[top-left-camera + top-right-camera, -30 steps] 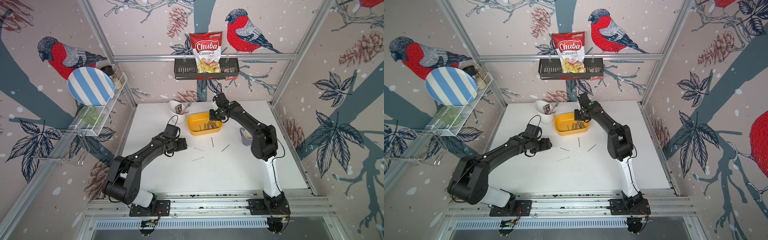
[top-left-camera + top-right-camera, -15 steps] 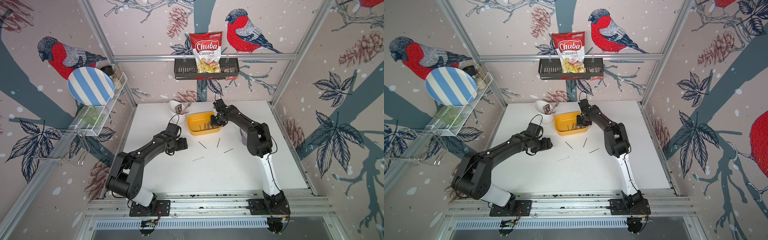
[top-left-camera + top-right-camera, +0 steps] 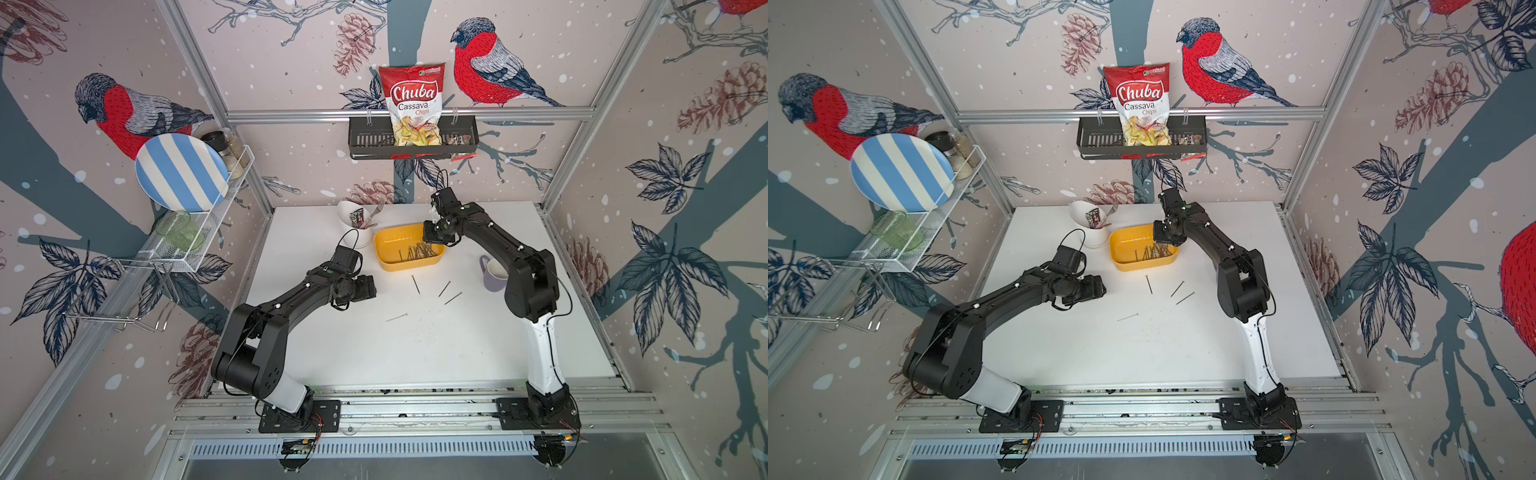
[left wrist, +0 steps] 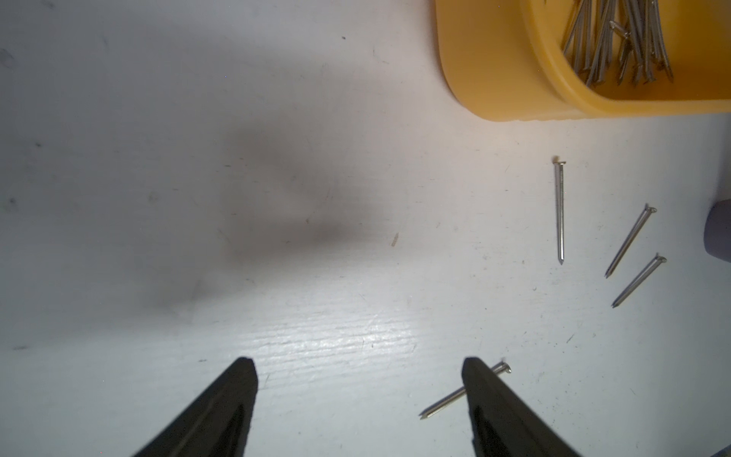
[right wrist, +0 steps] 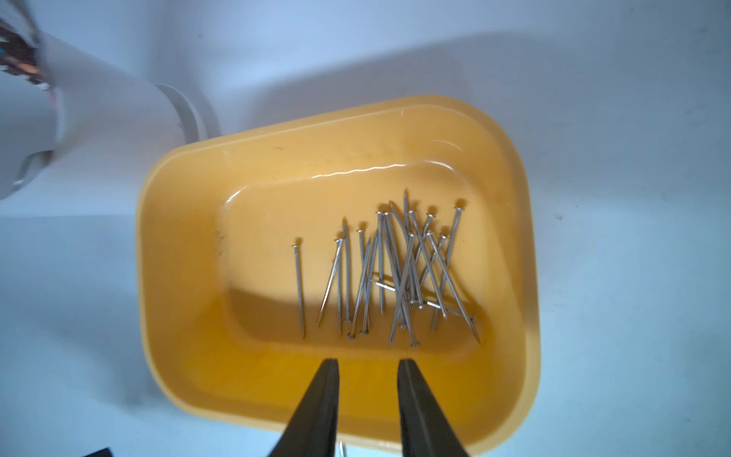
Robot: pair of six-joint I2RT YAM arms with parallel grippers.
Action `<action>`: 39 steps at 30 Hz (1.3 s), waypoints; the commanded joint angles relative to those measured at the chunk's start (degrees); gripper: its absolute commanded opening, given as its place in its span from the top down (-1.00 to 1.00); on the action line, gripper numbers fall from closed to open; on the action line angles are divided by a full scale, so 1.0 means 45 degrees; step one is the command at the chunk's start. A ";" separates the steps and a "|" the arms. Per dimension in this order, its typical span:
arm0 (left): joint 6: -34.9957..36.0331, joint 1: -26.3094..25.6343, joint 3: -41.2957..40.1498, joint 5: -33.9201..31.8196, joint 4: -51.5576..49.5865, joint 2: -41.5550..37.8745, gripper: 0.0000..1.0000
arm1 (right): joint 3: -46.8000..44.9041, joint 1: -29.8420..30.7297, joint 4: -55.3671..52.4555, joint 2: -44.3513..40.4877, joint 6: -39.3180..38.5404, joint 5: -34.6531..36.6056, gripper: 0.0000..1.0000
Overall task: Put the nails on the desktop into the storage box
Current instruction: Place the nail in the storage box, then pick up the nail from the center of the board.
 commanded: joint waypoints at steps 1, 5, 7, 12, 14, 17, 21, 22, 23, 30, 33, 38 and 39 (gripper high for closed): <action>0.0027 0.0064 -0.0038 0.0261 0.0454 0.0042 -0.67 | -0.1507 0.0170 -0.0221 -0.1306 0.0104 0.0134 0.35; -0.0007 0.0047 -0.0110 0.0541 0.0736 0.0188 -0.67 | -0.4390 0.0449 0.0217 -0.3354 0.0390 0.0148 0.30; -0.0010 0.0010 -0.0122 0.0643 0.0818 0.0253 -0.68 | -0.5532 0.0623 0.0297 -0.4077 0.0528 0.0170 0.26; 0.0011 -0.0165 0.0046 0.0794 0.0919 0.0550 -0.67 | -0.7705 0.0990 0.0807 -0.4974 0.0839 0.0106 0.19; 0.0029 -0.0263 0.0178 0.0821 0.0893 0.0684 -0.67 | -0.8105 0.1023 0.1262 -0.4967 0.0990 -0.0009 0.18; 0.0029 -0.0383 0.0321 0.0791 0.0768 0.0726 -0.67 | -0.8049 0.0994 0.1863 -0.4498 0.1035 -0.0031 0.17; 0.0015 -0.0461 0.0329 0.0612 0.0559 0.0509 -0.68 | -0.7414 0.0871 0.1907 -0.3511 0.0881 0.0313 0.17; -0.0013 -0.0461 0.0287 0.0549 0.0526 0.0389 -0.67 | -0.7327 0.0795 0.1937 -0.3295 0.0873 0.0321 0.17; -0.0028 -0.0461 0.0214 0.0465 0.0474 0.0277 -0.68 | -0.7300 0.0723 0.1961 -0.3117 0.0873 0.0311 0.17; -0.0221 -0.0466 -0.0319 0.0081 0.0371 -0.0317 -0.68 | -0.7572 0.0606 0.1982 -0.2517 0.0977 0.0301 0.17; -0.0281 -0.0461 -0.0379 0.0060 0.0369 -0.0328 -0.68 | -0.7621 0.0603 0.1914 -0.2297 0.0956 0.0229 0.17; -0.0392 -0.0461 -0.0341 0.0078 0.0439 -0.0251 -0.68 | -0.7984 0.0576 0.2054 -0.2410 0.0947 0.0206 0.17; -0.0393 -0.0461 -0.0323 0.0095 0.0453 -0.0231 -0.68 | -0.8082 0.0579 0.2142 -0.2494 0.0931 0.0194 0.17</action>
